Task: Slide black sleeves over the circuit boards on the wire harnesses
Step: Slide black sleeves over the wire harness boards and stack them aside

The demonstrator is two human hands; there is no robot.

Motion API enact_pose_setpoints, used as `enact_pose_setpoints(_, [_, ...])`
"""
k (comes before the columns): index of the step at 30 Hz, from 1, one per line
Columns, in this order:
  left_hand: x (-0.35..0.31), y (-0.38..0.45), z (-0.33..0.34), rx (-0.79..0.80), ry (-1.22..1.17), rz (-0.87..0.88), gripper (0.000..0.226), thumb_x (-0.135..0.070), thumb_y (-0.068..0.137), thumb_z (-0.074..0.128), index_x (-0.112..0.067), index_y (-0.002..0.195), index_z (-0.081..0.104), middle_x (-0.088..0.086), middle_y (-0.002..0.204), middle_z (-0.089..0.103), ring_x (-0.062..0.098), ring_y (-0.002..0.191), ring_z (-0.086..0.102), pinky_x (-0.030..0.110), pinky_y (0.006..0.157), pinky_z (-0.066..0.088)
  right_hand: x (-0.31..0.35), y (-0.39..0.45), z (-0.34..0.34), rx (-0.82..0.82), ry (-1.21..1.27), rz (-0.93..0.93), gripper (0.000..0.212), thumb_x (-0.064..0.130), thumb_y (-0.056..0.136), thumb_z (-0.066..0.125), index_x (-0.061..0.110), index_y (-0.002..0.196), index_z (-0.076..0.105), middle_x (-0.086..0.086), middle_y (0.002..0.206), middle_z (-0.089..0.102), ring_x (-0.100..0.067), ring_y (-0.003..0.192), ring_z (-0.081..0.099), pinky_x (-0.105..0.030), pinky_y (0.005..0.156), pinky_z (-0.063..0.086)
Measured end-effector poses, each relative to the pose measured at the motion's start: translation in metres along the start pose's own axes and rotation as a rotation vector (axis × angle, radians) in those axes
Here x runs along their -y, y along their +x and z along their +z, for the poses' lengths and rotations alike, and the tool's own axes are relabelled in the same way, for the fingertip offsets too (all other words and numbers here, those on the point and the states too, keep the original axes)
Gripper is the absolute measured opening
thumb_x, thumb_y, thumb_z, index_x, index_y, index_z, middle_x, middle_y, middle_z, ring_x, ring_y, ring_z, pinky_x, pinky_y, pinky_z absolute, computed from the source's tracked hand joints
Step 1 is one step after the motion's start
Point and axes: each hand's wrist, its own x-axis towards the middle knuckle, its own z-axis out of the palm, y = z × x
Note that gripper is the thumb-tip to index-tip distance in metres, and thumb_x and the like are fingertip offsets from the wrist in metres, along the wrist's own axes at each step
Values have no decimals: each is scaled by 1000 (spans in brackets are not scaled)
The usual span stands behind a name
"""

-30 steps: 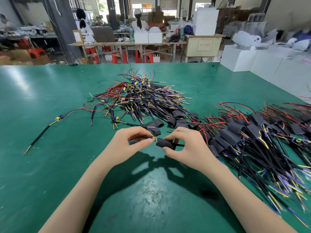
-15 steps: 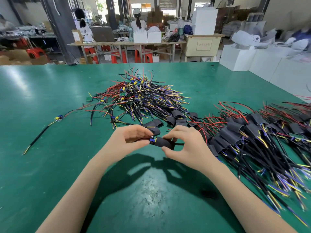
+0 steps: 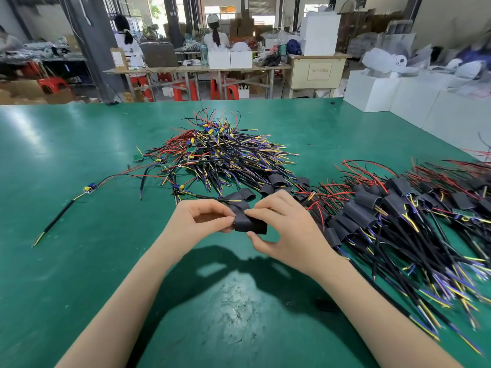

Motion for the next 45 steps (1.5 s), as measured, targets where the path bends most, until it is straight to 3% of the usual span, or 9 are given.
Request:
enact_pose_setpoints(9, [-5, 1, 1, -25, 62, 81, 12, 3, 85, 64, -7, 89, 69, -3, 85, 73, 6, 80, 65, 16, 78, 51, 5, 5, -6, -5, -28, -47, 24, 13, 77, 71, 6, 100, 71, -6, 93, 65, -23, 74, 63, -34, 59, 53])
enact_pose_setpoints(15, [-1, 6, -9, -279, 50, 128, 14, -1, 91, 60, -2, 103, 68, 5, 103, 71, 6, 95, 64, 12, 84, 45, 2, 12, -36, -140, -134, -99, 23, 8, 79, 67, 5, 102, 71, -9, 95, 66, -25, 78, 64, -36, 62, 55])
enact_pose_setpoints(20, [5, 8, -11, -312, 50, 92, 13, 0, 89, 62, -8, 97, 70, -1, 97, 72, 5, 92, 64, 11, 82, 45, -41, 0, -88, -298, -313, 380, 20, 19, 75, 72, 14, 94, 75, -6, 91, 66, -28, 77, 66, -39, 68, 54])
enact_pose_setpoints(23, [8, 10, -10, -311, 93, 90, 18, 2, 88, 63, -13, 92, 70, 2, 97, 72, 7, 90, 64, 11, 80, 47, -64, -14, -106, -235, -476, 722, 24, 21, 70, 74, 13, 93, 76, -12, 89, 66, -37, 80, 64, -41, 71, 51])
enact_pose_setpoints(27, [16, 10, -12, -313, 179, 54, 26, 3, 87, 66, -22, 90, 71, -5, 94, 73, 8, 88, 65, 15, 81, 50, -76, -24, -113, -115, -540, 882, 25, 24, 71, 75, 16, 94, 76, -18, 89, 68, -40, 85, 62, -40, 71, 49])
enact_pose_setpoints(31, [21, 10, -16, -340, 261, 23, 23, 2, 86, 67, -19, 92, 71, -4, 95, 73, 17, 90, 66, 33, 85, 53, -79, -26, -106, -208, -554, 846, 33, 29, 77, 75, 11, 105, 73, -19, 99, 65, -41, 98, 51, -41, 74, 46])
enact_pose_setpoints(35, [21, 13, -16, -370, 314, 13, 20, 3, 85, 66, -13, 96, 70, -1, 99, 72, 19, 90, 65, 38, 85, 52, -68, -12, -84, -408, -464, 596, 24, 26, 84, 70, 10, 101, 73, -14, 96, 65, -37, 90, 53, -38, 79, 38])
enact_pose_setpoints(39, [17, 27, -10, -371, 502, 10, 25, 2, 84, 65, -16, 102, 68, 0, 107, 68, 15, 91, 60, 26, 81, 48, -59, -5, -41, -101, -305, 487, 23, 18, 79, 73, 8, 99, 73, -14, 98, 65, -35, 94, 57, -43, 85, 45])
enact_pose_setpoints(45, [9, 96, -12, -206, 890, 62, 42, -7, 86, 64, -6, 127, 54, 14, 124, 55, 29, 118, 47, 35, 100, 35, -61, -11, 8, 444, -247, 393, 59, 44, 94, 51, 17, 145, 37, -9, 151, 32, -24, 136, 33, -34, 107, 31])
